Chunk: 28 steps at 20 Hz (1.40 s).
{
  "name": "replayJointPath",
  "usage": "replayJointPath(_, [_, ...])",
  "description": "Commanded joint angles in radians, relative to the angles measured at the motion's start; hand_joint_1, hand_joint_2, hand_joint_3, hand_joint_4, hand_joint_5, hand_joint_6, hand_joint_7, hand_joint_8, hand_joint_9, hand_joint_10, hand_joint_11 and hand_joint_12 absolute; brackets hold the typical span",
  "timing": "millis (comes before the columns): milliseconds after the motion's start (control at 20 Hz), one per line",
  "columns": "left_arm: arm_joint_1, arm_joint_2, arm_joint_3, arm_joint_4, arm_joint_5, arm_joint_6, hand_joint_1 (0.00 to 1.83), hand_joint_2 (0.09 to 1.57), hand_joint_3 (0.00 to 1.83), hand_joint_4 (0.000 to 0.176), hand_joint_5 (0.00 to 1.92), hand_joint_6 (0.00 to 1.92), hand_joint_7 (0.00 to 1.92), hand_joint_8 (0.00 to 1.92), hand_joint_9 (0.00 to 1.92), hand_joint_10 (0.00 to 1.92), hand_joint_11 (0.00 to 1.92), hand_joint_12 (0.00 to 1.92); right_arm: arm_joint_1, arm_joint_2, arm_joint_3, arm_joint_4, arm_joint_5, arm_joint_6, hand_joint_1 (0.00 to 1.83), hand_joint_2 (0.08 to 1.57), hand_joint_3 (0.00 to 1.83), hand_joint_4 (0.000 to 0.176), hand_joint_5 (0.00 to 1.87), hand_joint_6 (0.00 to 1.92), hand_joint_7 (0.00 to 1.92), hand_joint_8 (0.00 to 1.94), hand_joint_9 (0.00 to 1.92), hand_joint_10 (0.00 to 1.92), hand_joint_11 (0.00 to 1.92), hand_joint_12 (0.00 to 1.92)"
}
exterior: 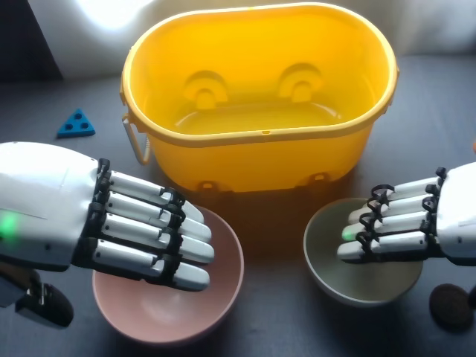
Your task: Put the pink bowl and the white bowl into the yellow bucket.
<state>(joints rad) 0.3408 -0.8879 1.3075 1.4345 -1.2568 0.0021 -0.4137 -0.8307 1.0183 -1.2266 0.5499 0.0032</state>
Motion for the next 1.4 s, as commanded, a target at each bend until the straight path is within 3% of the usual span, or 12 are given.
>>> replayJointPath(0, [0.005,0.004,-0.002,-0.068,-0.037,-0.002,1.04,0.96,0.0,0.0,0.0,0.0,0.0,0.0,0.04,0.0,0.0,0.38,0.008,0.003,0.009,0.041,0.044,0.001,1.29,0.99,0.01,0.0,0.0,0.0,0.0,0.0,0.0,0.0,0.0,0.44])
replayJointPath(100, [0.017,0.001,-0.006,-0.061,-0.033,0.001,1.13,0.98,0.0,0.0,0.0,0.0,0.0,0.0,0.04,0.0,0.0,0.4,0.007,-0.016,0.024,0.041,0.033,0.001,1.2,1.03,0.01,0.0,0.0,0.0,0.0,0.0,0.0,0.0,0.0,0.66])
replayJointPath(200, [0.017,0.0,-0.006,-0.055,-0.03,0.013,1.22,0.98,0.0,0.0,0.0,0.0,0.02,0.0,0.05,0.0,0.0,0.36,0.001,-0.034,0.035,0.041,0.031,-0.001,1.26,1.02,0.0,0.0,0.0,0.0,0.0,0.0,0.0,0.0,0.0,0.67])
replayJointPath(300, [0.021,-0.005,0.002,-0.054,-0.019,0.017,1.2,0.99,0.0,0.0,0.0,0.0,0.0,0.0,0.03,0.01,0.0,0.26,-0.005,-0.047,0.04,0.041,0.024,-0.016,1.11,1.08,0.02,0.0,0.0,0.0,0.0,0.0,0.0,0.0,0.0,0.7])
replayJointPath(350, [0.027,-0.01,0.009,-0.052,-0.011,0.02,1.21,0.99,0.0,0.0,0.0,0.0,0.02,0.0,0.04,0.01,0.0,0.28,-0.008,-0.055,0.043,0.041,0.021,-0.021,1.06,1.09,0.02,0.0,0.0,0.0,0.0,0.0,0.0,0.0,0.0,0.59])
replayJointPath(450, [0.044,-0.021,0.023,-0.048,0.005,0.023,1.21,0.99,0.0,0.0,0.02,0.0,0.03,0.0,0.05,0.01,0.0,0.39,-0.009,-0.064,0.044,0.041,0.021,-0.025,1.18,1.02,0.0,0.0,0.0,0.0,0.0,0.0,0.0,0.0,0.0,0.75])
replayJointPath(500, [0.05,-0.025,0.03,-0.047,0.009,0.025,1.22,1.0,0.0,0.0,0.0,0.0,0.01,0.0,0.04,0.0,0.0,0.3,-0.008,-0.068,0.044,0.041,0.021,-0.025,1.23,1.03,0.0,0.0,0.0,0.0,0.0,0.0,0.0,0.0,0.0,0.73])
replayJointPath(550, [0.054,-0.028,0.036,-0.047,0.01,0.025,1.19,1.02,0.01,0.0,0.0,0.0,0.0,0.0,0.03,0.0,0.0,0.28,-0.008,-0.072,0.044,0.041,0.02,-0.026,1.12,1.09,0.02,0.0,0.0,0.0,0.0,0.0,0.0,0.0,0.0,0.62])
replayJointPath(800, [0.083,-0.046,0.059,-0.033,0.028,0.036,1.21,0.99,0.0,0.0,0.05,0.01,0.03,0.01,0.04,0.0,0.0,0.28,-0.02,-0.084,0.044,0.037,0.022,-0.062,1.14,1.07,0.0,0.0,0.0,0.0,0.0,0.0,0.0,0.0,0.0,0.62])
replayJointPath(850, [0.09,-0.05,0.063,-0.033,0.035,0.037,1.2,0.99,0.0,0.0,0.04,0.0,0.02,0.0,0.03,0.0,0.0,0.29,-0.024,-0.085,0.044,0.033,0.03,-0.062,1.25,1.06,0.0,0.0,0.0,0.0,0.0,0.0,0.0,0.0,0.0,0.57])
replayJointPath(1000, [0.102,-0.059,0.069,-0.033,0.044,0.045,1.21,0.99,0.0,0.0,0.03,0.0,0.01,0.0,0.0,0.0,0.0,0.17,-0.031,-0.085,0.047,0.031,0.056,-0.062,1.21,1.07,0.0,0.0,0.0,0.0,0.0,0.0,0.0,0.0,0.0,0.64])
replayJointPath(1350, [0.138,-0.081,0.084,-0.03,0.072,0.069,1.22,1.0,0.0,0.0,0.04,0.0,0.04,0.0,0.03,0.0,0.0,0.2,-0.033,-0.085,0.049,0.031,0.072,-0.067,1.22,1.07,0.0,0.0,0.0,0.0,0.0,0.0,0.0,0.0,0.0,0.66])
